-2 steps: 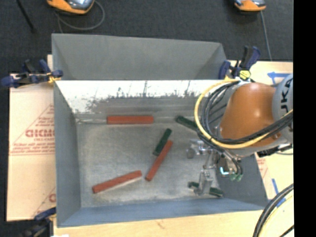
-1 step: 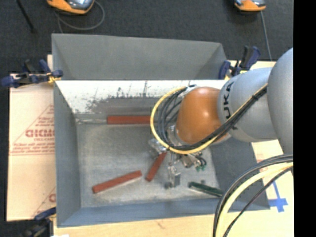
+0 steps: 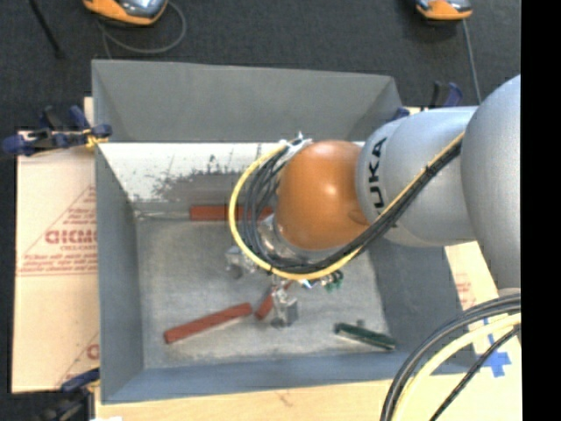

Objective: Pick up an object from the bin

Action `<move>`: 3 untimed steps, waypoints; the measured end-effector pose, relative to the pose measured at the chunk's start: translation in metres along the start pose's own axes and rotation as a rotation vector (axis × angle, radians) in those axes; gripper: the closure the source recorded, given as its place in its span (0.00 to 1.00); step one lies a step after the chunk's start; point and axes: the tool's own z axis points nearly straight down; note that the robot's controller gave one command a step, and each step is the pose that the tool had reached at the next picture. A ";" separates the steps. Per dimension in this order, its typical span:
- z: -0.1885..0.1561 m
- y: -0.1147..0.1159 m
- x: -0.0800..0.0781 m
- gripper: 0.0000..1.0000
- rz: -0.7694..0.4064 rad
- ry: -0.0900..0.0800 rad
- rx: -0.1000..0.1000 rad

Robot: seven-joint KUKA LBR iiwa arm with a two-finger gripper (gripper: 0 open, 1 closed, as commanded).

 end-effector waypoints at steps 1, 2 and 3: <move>0.001 0.035 -0.031 0.00 0.152 -0.001 -0.001; 0.033 0.053 -0.042 0.00 0.139 0.006 -0.003; 0.031 0.015 -0.002 0.00 0.053 0.007 0.001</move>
Offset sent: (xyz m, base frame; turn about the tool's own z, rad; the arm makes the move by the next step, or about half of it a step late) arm 0.0047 0.0443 -0.0013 0.1544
